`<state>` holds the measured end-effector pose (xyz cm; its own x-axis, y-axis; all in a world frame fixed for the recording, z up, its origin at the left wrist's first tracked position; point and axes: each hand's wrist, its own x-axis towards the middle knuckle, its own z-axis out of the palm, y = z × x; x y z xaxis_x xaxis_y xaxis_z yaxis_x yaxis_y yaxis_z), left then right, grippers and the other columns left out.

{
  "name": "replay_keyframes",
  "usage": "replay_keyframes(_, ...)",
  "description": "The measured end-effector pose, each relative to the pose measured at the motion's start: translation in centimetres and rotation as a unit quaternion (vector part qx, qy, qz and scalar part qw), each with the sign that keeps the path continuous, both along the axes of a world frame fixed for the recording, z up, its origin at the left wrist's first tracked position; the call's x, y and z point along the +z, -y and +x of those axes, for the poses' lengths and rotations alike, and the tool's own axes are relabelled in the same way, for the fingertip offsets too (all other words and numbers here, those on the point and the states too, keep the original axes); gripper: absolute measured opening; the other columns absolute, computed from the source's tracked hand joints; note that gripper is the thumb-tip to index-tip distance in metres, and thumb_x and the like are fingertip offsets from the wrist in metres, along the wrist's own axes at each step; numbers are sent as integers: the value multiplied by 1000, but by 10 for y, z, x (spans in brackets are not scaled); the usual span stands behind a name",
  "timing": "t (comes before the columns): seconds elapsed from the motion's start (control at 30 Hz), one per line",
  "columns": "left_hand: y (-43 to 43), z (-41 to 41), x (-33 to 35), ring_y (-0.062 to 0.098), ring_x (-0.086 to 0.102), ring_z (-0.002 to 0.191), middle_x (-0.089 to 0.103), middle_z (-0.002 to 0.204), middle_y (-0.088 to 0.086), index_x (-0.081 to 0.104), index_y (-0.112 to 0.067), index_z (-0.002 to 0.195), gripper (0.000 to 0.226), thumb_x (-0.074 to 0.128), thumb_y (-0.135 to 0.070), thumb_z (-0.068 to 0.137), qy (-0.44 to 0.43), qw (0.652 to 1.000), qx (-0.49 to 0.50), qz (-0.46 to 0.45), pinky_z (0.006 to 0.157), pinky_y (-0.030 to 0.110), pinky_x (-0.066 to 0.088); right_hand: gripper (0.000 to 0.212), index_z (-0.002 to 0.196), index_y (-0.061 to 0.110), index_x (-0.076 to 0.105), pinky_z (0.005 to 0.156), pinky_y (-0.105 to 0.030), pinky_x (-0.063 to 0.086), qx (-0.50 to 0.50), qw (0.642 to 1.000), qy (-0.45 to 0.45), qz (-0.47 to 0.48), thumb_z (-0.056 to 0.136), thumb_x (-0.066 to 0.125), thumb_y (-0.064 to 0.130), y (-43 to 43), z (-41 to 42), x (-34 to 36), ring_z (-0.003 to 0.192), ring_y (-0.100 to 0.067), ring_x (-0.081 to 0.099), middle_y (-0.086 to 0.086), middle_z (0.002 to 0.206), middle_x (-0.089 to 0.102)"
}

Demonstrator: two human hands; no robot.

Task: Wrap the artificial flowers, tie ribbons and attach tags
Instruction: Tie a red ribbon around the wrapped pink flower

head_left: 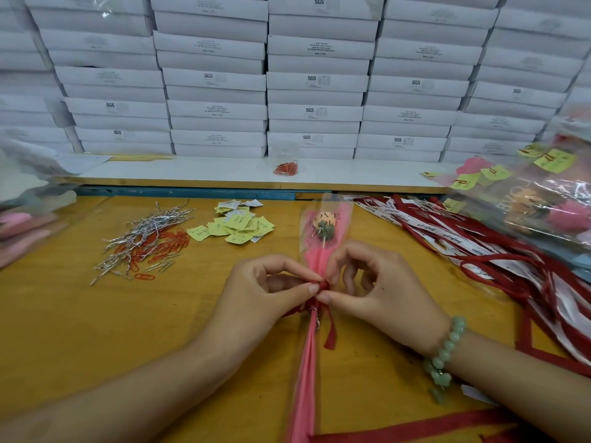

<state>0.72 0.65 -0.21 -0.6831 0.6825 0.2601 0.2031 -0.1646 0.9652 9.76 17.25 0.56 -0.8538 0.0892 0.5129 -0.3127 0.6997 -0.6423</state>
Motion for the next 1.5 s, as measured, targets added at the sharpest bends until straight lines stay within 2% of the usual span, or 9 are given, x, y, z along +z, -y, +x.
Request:
replay_keyframes(0.17, 0, 1, 0, 13, 72, 80, 76, 83, 4, 79, -19, 79, 18, 76, -2, 75, -42, 999, -13, -4, 67, 16, 53, 34, 99, 20, 55, 65, -32, 55, 39, 999, 25, -15, 77, 77, 7, 1, -1, 0, 87, -15, 65, 11, 92, 64)
replay_keyframes(0.37, 1, 1, 1, 15, 72, 85, 75, 86, -1, 79, -18, 80, 18, 75, 0, 77, -105, 994, -1, -21, 73, 27, 59, 30, 100, 19, 54, 60, -27, 49, 47, 998, 49, -12, 81, 68, 0, 1, -2, -2, 76, -12, 60, 14, 87, 61)
replay_keyframes(0.53, 2, 3, 2, 13, 71, 83, 73, 89, -4, 78, -17, 79, 19, 74, 2, 78, -135, 991, 4, -16, 64, 20, 56, 25, 101, 21, 53, 58, -36, 46, 47, 997, 53, -4, 87, 62, 2, 3, -2, -3, 69, -27, 56, 6, 84, 63)
replay_keyframes(0.73, 1, 4, 2, 13, 68, 86, 63, 92, -13, 79, -21, 76, 20, 76, -2, 75, -123, 992, 20, -13, 67, 21, 57, 22, 100, 19, 60, 61, -33, 46, 30, 997, 63, -11, 87, 64, 2, 1, -3, -2, 70, -26, 56, 2, 82, 62)
replay_keyframes(0.93, 2, 5, 4, 9, 68, 85, 70, 87, -8, 78, -17, 76, 21, 75, 4, 75, -169, 985, 22, -14, 72, 19, 55, 16, 87, 21, 67, 61, -15, 40, 10, 996, 93, -3, 86, 67, 6, 2, -3, -2, 63, -3, 50, 14, 68, 56)
replay_keyframes(1.1, 4, 6, 8, 7, 68, 86, 70, 86, -12, 78, -14, 79, 20, 75, 5, 75, -234, 971, 34, -36, 76, 16, 53, 11, 83, 21, 65, 61, -21, 40, 18, 994, 108, -11, 88, 65, 11, 1, -4, -4, 62, -4, 46, 7, 69, 54)
replay_keyframes(1.23, 6, 5, 12, 4, 67, 86, 69, 87, -9, 78, -10, 81, 16, 75, 4, 75, -316, 946, 45, -55, 75, 12, 51, 9, 83, 17, 63, 65, -28, 44, 47, 986, 130, -91, 89, 66, 9, -1, -5, -5, 68, -11, 50, 2, 73, 58)
replay_keyframes(1.4, 7, 2, 13, 3, 66, 86, 68, 87, -9, 77, -12, 80, 18, 76, 5, 74, -340, 936, 57, -68, 74, 11, 50, 10, 86, 13, 63, 70, -16, 48, 88, 968, 166, -165, 85, 68, 4, -3, -5, 0, 74, -11, 55, -1, 80, 61)
replay_keyframes(1.5, 7, 1, 12, 3, 66, 85, 68, 88, -8, 78, -10, 80, 18, 76, 6, 73, -350, 933, 56, -65, 74, 10, 49, 10, 90, 10, 62, 68, -14, 47, 105, 955, 196, -195, 88, 63, 0, -6, -4, 5, 71, -3, 59, 7, 77, 63)
